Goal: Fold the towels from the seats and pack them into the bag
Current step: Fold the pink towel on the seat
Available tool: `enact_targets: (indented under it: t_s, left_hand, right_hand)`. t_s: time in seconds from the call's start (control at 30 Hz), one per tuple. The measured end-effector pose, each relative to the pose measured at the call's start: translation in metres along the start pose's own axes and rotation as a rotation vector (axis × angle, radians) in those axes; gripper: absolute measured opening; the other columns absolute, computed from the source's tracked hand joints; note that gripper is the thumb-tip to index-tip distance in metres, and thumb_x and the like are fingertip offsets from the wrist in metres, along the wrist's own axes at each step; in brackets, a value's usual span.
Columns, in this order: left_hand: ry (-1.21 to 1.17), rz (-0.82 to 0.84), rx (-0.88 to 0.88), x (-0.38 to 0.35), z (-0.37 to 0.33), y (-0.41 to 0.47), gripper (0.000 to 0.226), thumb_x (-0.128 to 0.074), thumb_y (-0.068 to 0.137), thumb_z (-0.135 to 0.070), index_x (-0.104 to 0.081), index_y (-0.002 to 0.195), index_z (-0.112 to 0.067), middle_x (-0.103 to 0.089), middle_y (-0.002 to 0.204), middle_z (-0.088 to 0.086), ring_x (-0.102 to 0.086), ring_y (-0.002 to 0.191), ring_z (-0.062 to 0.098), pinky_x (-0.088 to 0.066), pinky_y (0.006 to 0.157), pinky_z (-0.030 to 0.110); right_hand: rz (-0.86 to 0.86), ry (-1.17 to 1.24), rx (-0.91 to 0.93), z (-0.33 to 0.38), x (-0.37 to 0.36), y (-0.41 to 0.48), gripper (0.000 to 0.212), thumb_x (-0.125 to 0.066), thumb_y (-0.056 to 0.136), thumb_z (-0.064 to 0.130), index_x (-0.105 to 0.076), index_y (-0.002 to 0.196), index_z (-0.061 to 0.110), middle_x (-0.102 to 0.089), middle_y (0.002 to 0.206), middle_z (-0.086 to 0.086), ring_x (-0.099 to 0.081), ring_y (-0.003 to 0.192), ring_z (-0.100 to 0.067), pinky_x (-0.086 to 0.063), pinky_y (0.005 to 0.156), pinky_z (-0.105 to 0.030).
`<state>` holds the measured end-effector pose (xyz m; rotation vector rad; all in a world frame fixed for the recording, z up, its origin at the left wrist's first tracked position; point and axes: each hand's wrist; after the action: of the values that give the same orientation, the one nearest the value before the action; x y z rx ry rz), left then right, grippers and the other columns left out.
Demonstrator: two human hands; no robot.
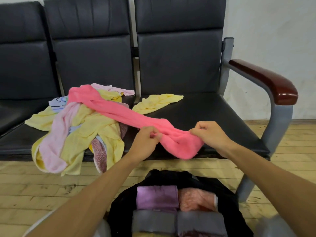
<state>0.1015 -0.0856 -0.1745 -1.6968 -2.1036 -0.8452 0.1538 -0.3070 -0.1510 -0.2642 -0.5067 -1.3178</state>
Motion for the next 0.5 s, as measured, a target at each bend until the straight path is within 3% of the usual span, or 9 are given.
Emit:
enact_targets:
  t_s: [0.13, 0.27, 0.37, 0.5]
  left_hand:
    - [-0.086, 0.295, 0.025, -0.003, -0.016, -0.025, 0.019, -0.064, 0.090, -0.015, -0.061, 0.073, -0.023, -0.065, 0.085, -0.009, -0.055, 0.074, 0.001, -0.042, 0.072, 0.020]
    - [-0.100, 0.414, 0.066, -0.005, -0.012, -0.037, 0.011, -0.070, 0.087, -0.021, -0.066, 0.077, -0.022, -0.069, 0.092, 0.001, -0.058, 0.076, 0.004, -0.045, 0.073, 0.019]
    - [-0.204, 0.342, 0.139, 0.002, -0.006, -0.036, 0.006, -0.069, 0.086, -0.012, -0.066, 0.088, -0.016, -0.069, 0.095, 0.000, -0.060, 0.083, 0.006, -0.048, 0.078, 0.018]
    - [-0.345, 0.040, 0.393, 0.009, 0.011, -0.025, 0.038, -0.069, 0.079, -0.009, -0.055, 0.113, -0.015, -0.055, 0.113, 0.000, -0.060, 0.105, 0.018, -0.051, 0.096, 0.038]
  right_hand:
    - [-0.046, -0.247, 0.065, -0.002, 0.001, -0.005, 0.023, -0.064, 0.078, 0.008, -0.050, 0.060, 0.006, -0.049, 0.057, 0.001, -0.044, 0.058, -0.013, -0.036, 0.054, -0.026]
    - [0.043, -0.529, 0.105, -0.004, -0.013, -0.006, 0.013, -0.057, 0.080, 0.007, -0.052, 0.078, 0.018, -0.059, 0.079, 0.002, -0.056, 0.073, -0.022, -0.040, 0.057, -0.031]
    - [0.105, -0.700, 0.180, -0.011, -0.033, 0.000, 0.026, -0.053, 0.085, 0.008, -0.058, 0.108, 0.020, -0.051, 0.105, 0.002, -0.049, 0.104, -0.022, -0.038, 0.073, -0.029]
    - [0.135, -0.758, 0.285, -0.011, -0.053, 0.009, 0.052, -0.044, 0.091, 0.010, -0.047, 0.141, 0.023, -0.045, 0.141, 0.002, -0.043, 0.115, -0.025, -0.042, 0.098, -0.038]
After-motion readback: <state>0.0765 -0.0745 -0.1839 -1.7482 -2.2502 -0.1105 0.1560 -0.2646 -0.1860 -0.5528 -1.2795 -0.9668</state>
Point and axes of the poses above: each hand's wrist, its own y-axis towards the middle knuckle, its own x-axis out of the back of the hand, z = x × y
